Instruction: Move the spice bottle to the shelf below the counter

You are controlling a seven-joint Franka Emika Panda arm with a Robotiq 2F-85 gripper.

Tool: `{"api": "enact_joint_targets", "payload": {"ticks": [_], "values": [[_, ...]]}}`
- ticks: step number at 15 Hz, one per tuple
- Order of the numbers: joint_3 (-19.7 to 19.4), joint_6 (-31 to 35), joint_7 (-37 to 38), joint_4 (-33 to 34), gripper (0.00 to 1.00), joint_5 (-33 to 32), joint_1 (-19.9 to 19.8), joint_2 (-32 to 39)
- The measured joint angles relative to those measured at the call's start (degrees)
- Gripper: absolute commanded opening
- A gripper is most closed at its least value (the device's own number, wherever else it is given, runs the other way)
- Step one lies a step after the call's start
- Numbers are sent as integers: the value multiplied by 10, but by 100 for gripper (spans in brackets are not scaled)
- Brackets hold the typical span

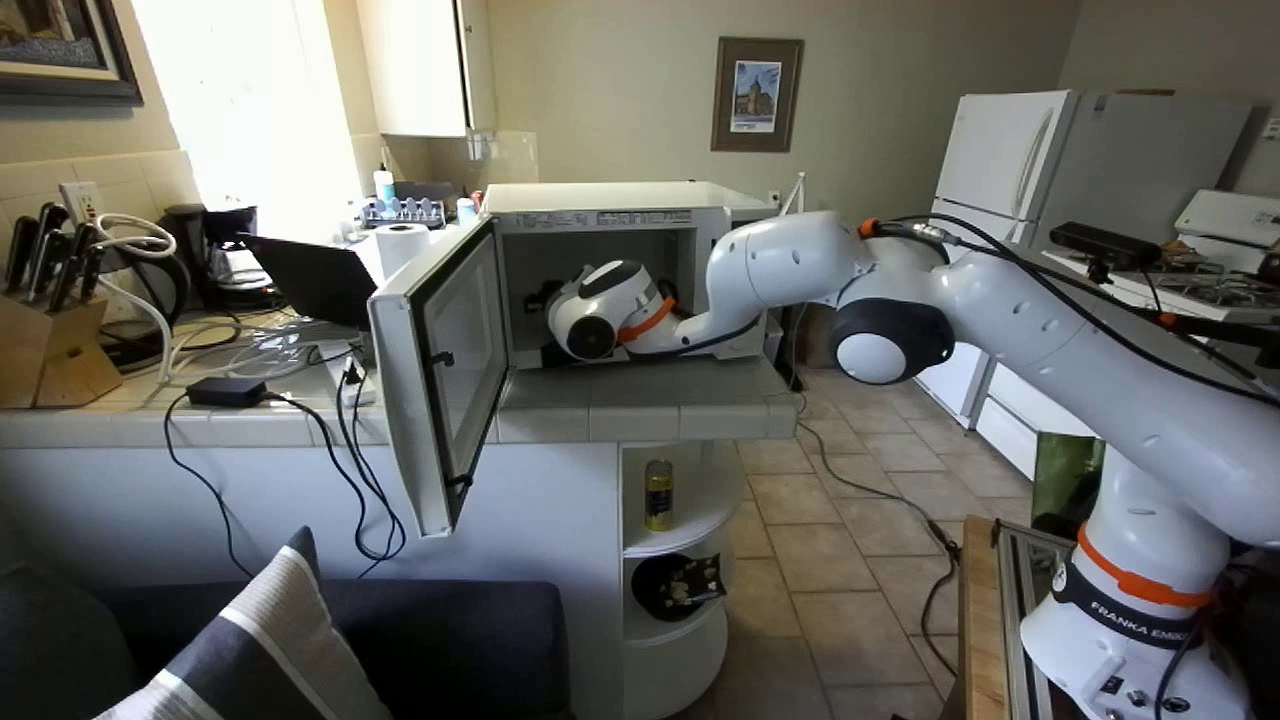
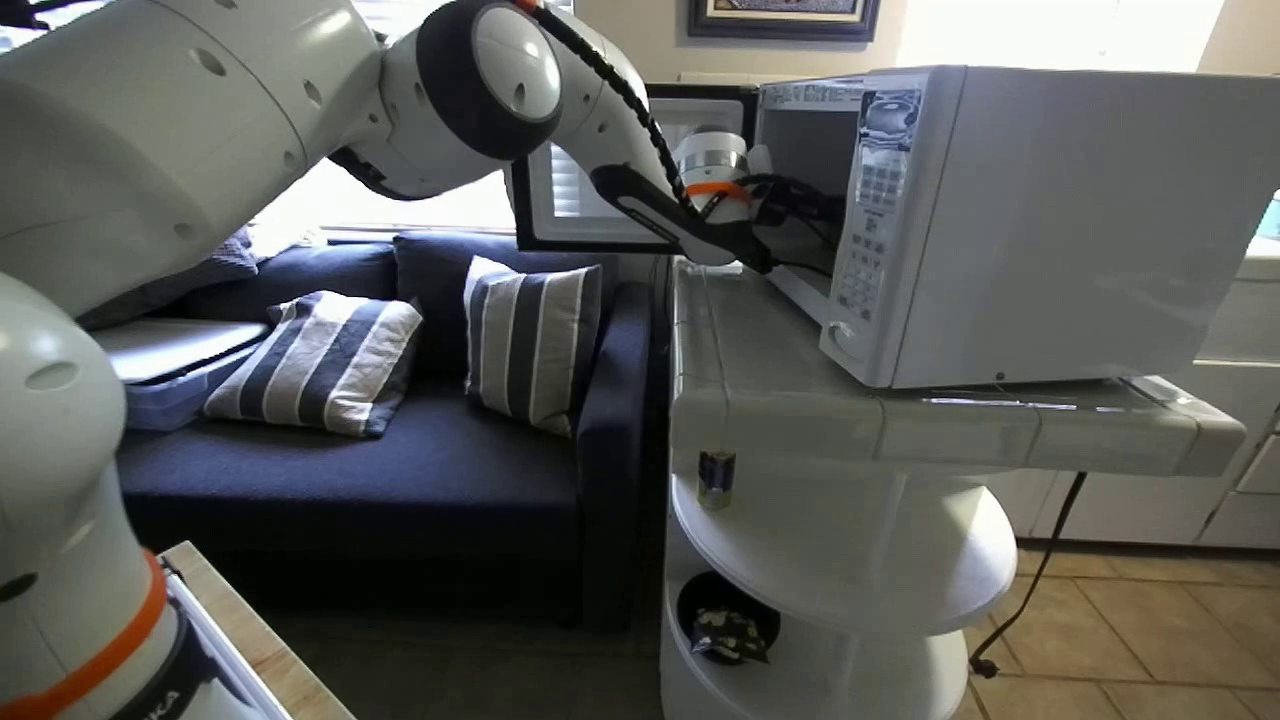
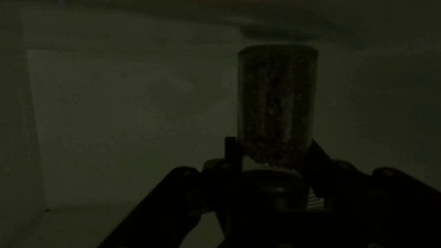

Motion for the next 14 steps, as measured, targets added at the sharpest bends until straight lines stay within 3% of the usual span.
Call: {"api": "enact_joint_targets", "payload": {"ticks": [7,14], "values": [[53,-46,-28,-25,23,-61,1,-56],[143,-41,-140,-189,23,-47,-33,-192]]}}
